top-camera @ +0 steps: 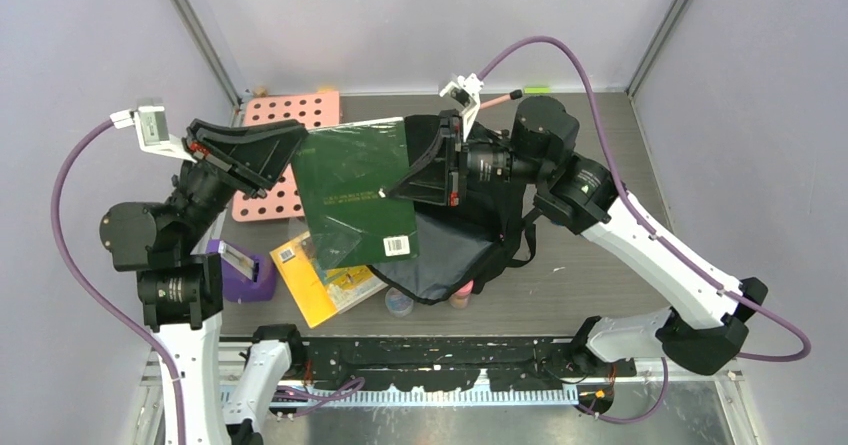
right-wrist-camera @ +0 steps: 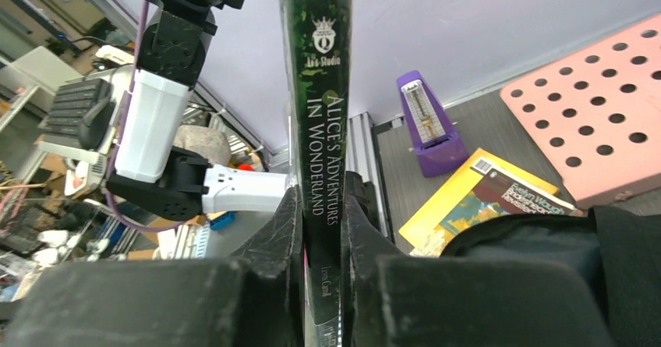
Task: Pack the student bag
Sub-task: Place the book in the student bag.
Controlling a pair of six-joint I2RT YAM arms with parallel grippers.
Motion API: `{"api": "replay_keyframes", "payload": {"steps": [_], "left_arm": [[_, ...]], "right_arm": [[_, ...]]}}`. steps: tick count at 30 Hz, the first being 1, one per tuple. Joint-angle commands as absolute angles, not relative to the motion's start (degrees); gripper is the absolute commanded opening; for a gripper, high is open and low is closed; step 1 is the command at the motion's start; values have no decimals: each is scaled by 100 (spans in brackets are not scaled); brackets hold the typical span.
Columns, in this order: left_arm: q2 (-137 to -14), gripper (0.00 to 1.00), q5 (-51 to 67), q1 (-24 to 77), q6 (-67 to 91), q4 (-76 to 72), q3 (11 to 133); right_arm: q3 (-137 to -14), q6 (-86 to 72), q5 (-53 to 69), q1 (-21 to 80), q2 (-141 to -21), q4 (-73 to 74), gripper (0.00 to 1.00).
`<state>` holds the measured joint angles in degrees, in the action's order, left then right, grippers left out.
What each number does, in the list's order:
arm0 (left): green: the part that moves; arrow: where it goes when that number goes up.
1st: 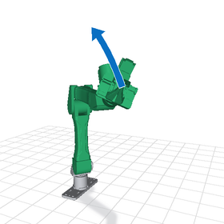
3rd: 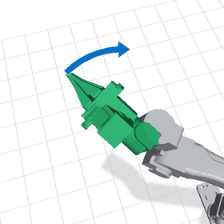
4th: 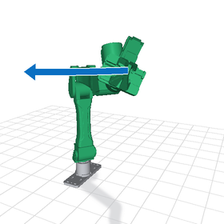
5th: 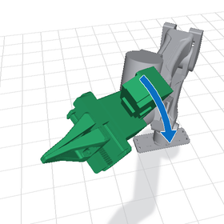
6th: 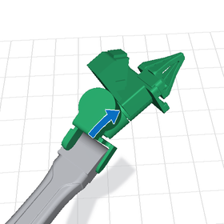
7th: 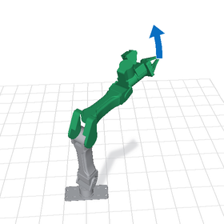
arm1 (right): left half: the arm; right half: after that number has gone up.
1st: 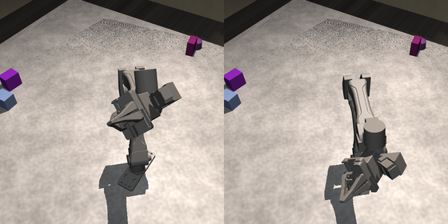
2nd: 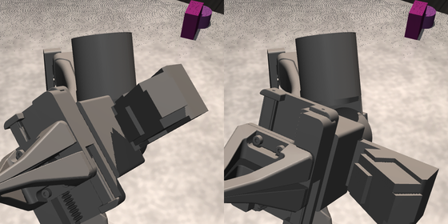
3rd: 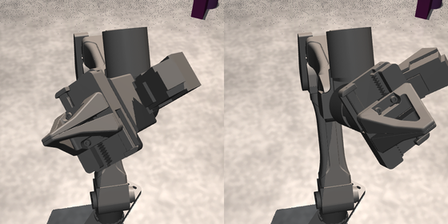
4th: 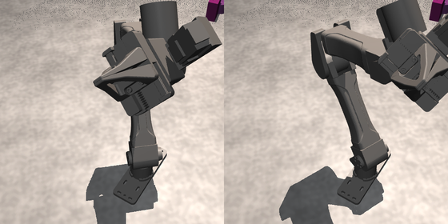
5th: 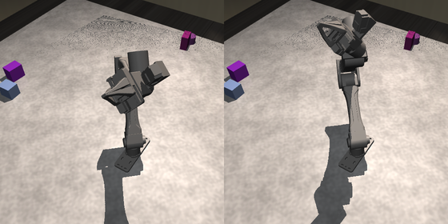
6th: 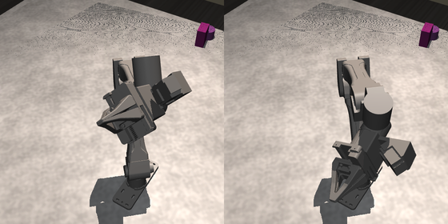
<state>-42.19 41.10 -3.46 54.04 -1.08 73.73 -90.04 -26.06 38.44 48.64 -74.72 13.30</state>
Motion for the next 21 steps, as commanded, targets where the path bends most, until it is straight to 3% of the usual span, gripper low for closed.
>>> {"api": "replay_keyframes", "payload": {"steps": [1, 5, 9, 21], "left_arm": [[-4081, 37, 4107, -342, 4746, 587, 7181], [-4066, 78, 3585, -338, 3762, 1981, 7308], [-4072, 97, 2620, -341, 3149, 3155, 7306], [-4254, 100, 1587, -346, 3023, 3986, 6043]], "right_arm": [[-8947, -2266, 2786, 4893, -6998, 948, 0], [-8816, -1875, 2246, 4914, -6664, 1514, 1], [-8800, -1231, 1649, 4995, -6353, 2373, 0], [-9828, 601, 342, 5142, -6350, 4689, 1]]}}
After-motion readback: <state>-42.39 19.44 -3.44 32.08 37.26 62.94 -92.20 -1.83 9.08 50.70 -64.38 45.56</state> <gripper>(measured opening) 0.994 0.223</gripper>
